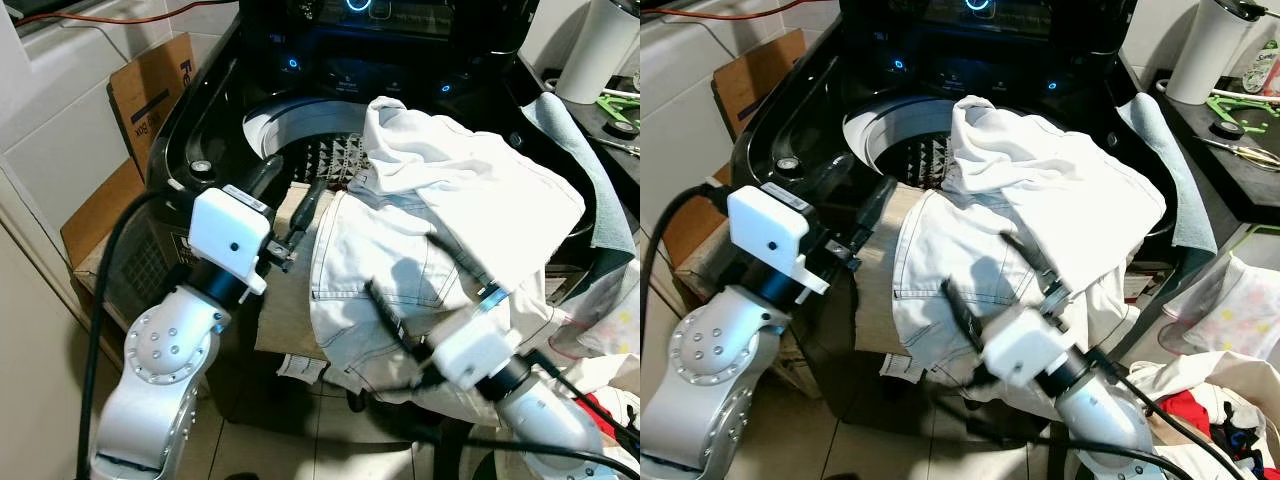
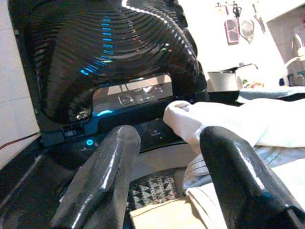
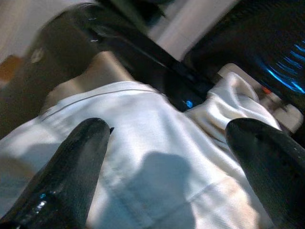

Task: Clothes washing

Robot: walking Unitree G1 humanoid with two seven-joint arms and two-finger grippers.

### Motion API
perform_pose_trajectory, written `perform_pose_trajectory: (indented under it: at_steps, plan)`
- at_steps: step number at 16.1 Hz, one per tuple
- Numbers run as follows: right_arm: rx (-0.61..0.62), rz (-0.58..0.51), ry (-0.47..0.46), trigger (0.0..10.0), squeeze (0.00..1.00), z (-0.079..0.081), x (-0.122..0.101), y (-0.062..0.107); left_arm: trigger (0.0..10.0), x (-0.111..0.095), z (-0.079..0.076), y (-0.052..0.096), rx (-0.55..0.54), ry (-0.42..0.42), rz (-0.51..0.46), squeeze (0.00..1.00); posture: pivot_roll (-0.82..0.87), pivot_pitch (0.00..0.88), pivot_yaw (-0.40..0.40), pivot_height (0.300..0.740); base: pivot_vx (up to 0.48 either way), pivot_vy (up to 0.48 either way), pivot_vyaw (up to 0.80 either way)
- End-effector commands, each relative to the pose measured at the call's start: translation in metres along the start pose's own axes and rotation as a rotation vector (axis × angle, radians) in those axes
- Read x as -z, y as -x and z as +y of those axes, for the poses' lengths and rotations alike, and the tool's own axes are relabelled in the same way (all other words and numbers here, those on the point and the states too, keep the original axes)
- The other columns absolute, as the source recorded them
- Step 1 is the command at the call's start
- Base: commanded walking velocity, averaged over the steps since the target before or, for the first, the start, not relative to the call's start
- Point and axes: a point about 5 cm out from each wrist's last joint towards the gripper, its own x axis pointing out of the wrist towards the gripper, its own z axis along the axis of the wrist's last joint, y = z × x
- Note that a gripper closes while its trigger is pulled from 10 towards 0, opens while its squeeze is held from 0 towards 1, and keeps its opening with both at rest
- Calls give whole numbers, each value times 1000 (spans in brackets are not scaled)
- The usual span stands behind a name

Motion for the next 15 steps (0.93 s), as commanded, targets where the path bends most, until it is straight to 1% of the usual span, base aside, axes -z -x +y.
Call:
perform_pose_trajectory:
  at_steps: [1, 2, 3, 4, 5, 6, 7, 8, 9, 10, 11, 12, 13, 14, 15]
  plan:
    - [-58, -32, 49, 10000, 0, 5, 1, 0, 10000, 0, -1, -3, 4, -8, -11, 0, 93, 0, -13, 740, 0, 0, 0]
    - [-130, -57, 96, 10000, 0, 17, 6, -5, 10000, 0, -2, -4, 1, -6, -16, 0, 87, 0, -11, 740, 0, 0, 0]
    - [-164, -68, 110, 10000, 0, 23, 8, -8, 10000, 0, -2, -4, 0, -4, -18, 0, 87, 0, -11, 740, 0, 0, 0]
    - [-239, -95, 133, 10000, 0, 43, 14, -21, 10000, 0, -3, -6, -2, 0, -22, 0, 74, 0, -1, 740, 0, 0, 0]
    - [-327, -109, 118, 10000, 0, 72, 19, -48, 10000, 1, -5, -8, 2, 4, -26, 0, 75, 0, 3, 740, 0, 0, 0]
    - [-343, -115, 118, 10000, 0, 78, 19, -57, 10000, 1, -6, -9, 4, 5, -28, 0, 75, 0, 4, 740, 0, 0, 0]
    - [-371, -108, 101, 10000, 0, 87, 21, -73, 10000, 0, -5, -11, 3, 3, -35, 0, 78, 0, 4, 740, 0, 0, 0]
    - [-389, -72, 31, 10000, 0, 94, 25, -85, 10000, 0, -4, -12, -2, 3, -40, 0, 82, 0, 3, 740, 0, 0, 0]
    - [-386, -24, -73, 10000, 0, 81, 33, -74, 10000, 0, -4, -12, -3, 1, -41, 0, 84, 0, 3, 740, 0, 0, 0]
    - [-357, -28, -113, 10000, 0, 64, 35, -64, 10000, 0, -4, -12, -4, 1, -42, 0, 90, 0, 0, 740, 0, 0, 0]
    - [-306, -62, -128, 10000, 0, 48, 31, -63, 10000, 0, -5, -12, -6, 0, -41, 0, 95, 0, -2, 740, 0, 0, 0]
    - [-287, -95, -105, 10000, 0, 43, 26, -67, 10000, 0, -5, -11, -7, -1, -42, 0, 99, 0, -3, 740, 0, 0, 0]
    - [-244, -174, -69, 10000, 0, 34, 11, -77, 10000, -1, -5, -11, -11, -3, -43, 0, 98, 0, -4, 740, 0, 0, 0]
    - [-228, -270, -69, 10000, 0, 31, -13, -92, 10000, 1, -4, -11, -15, -5, -41, 0, 95, 0, -2, 740, 0, 0, 0]
    - [-236, -261, -117, 10000, 0, 33, -14, -96, 10000, 1, -5, -12, -15, -5, -42, 0, 86, 0, 1, 740, 0, 0, 0]
